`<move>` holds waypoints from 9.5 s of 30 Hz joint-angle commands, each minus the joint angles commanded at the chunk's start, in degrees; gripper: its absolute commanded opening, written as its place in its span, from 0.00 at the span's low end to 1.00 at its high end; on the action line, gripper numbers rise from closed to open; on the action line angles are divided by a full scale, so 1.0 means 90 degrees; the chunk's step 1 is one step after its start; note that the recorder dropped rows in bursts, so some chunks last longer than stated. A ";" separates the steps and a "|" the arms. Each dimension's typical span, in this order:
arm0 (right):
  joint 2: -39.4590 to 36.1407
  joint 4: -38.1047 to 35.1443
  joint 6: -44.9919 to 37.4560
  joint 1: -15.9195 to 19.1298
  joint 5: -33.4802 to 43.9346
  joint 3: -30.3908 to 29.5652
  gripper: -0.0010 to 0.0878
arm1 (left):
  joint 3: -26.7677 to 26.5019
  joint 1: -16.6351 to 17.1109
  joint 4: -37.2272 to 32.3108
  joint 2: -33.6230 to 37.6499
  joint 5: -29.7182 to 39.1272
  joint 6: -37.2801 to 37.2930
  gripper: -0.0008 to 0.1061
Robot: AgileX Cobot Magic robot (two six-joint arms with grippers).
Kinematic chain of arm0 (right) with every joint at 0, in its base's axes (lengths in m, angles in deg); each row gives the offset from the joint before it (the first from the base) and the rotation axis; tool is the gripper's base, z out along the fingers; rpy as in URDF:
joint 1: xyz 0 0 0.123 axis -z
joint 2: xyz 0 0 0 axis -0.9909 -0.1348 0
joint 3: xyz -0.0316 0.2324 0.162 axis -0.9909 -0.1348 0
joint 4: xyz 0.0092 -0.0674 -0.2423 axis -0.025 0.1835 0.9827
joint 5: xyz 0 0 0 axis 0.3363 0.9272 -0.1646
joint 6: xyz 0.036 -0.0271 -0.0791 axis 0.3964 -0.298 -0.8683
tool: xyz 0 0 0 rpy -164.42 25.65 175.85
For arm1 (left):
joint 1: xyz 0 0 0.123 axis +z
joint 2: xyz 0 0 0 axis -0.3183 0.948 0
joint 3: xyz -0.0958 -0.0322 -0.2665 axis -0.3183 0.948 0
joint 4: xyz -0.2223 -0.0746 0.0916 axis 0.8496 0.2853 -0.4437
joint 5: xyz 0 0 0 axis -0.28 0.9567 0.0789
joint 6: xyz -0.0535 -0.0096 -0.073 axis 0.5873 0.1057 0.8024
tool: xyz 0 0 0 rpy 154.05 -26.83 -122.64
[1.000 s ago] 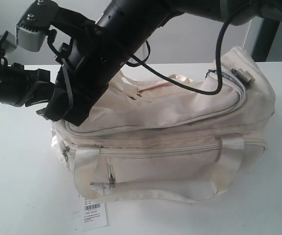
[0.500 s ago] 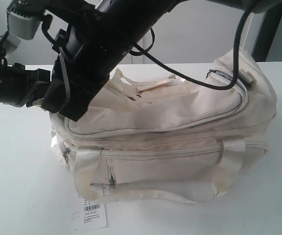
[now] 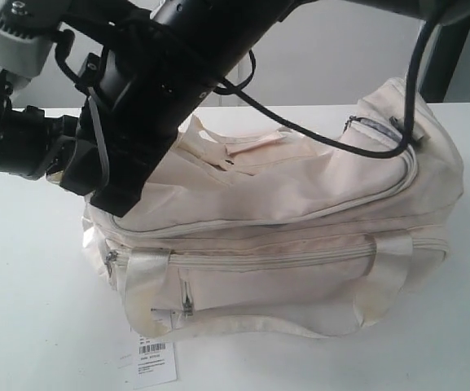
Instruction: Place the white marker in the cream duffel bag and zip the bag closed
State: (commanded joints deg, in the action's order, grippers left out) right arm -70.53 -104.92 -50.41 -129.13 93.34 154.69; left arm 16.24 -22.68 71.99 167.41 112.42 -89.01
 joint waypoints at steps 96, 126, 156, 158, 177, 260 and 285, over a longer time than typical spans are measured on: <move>-0.0447 -0.0024 -0.0887 -0.0059 -0.0676 -0.1037 0.01 | -0.1480 0.0313 0.0659 0.1153 0.0103 -0.0762 0.01; -0.0167 0.1257 -0.0253 -0.0048 0.0000 -0.1037 0.01 | -0.1480 0.0313 0.0688 0.1164 0.0032 -0.0778 0.01; 0.0220 0.2359 0.0409 -0.0036 0.0000 -0.1037 0.01 | -0.1480 0.0313 0.0700 0.1164 0.0020 -0.0778 0.01; 0.0246 0.2377 0.0409 -0.0036 0.0000 -0.1037 0.01 | -0.1480 0.0313 0.0700 0.1164 0.0020 -0.0778 0.01; 0.0583 0.2623 0.0457 0.0268 0.0000 -0.1037 0.01 | -0.1480 0.0313 0.0700 0.1164 0.0020 -0.0778 0.01; 0.1579 0.4098 0.1704 0.0655 0.0000 -0.2069 0.01 | -0.1480 0.0313 0.0712 0.1164 -0.0106 -0.0756 0.01; 0.0790 0.0612 0.2992 0.0627 -0.0384 -0.2067 0.58 | -0.1480 0.0313 0.0756 0.1164 -0.0082 -0.0756 0.01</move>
State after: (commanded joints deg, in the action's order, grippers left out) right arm -63.42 -99.41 -23.47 -123.49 89.89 136.09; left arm 2.93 -19.86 78.80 177.89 111.68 -95.81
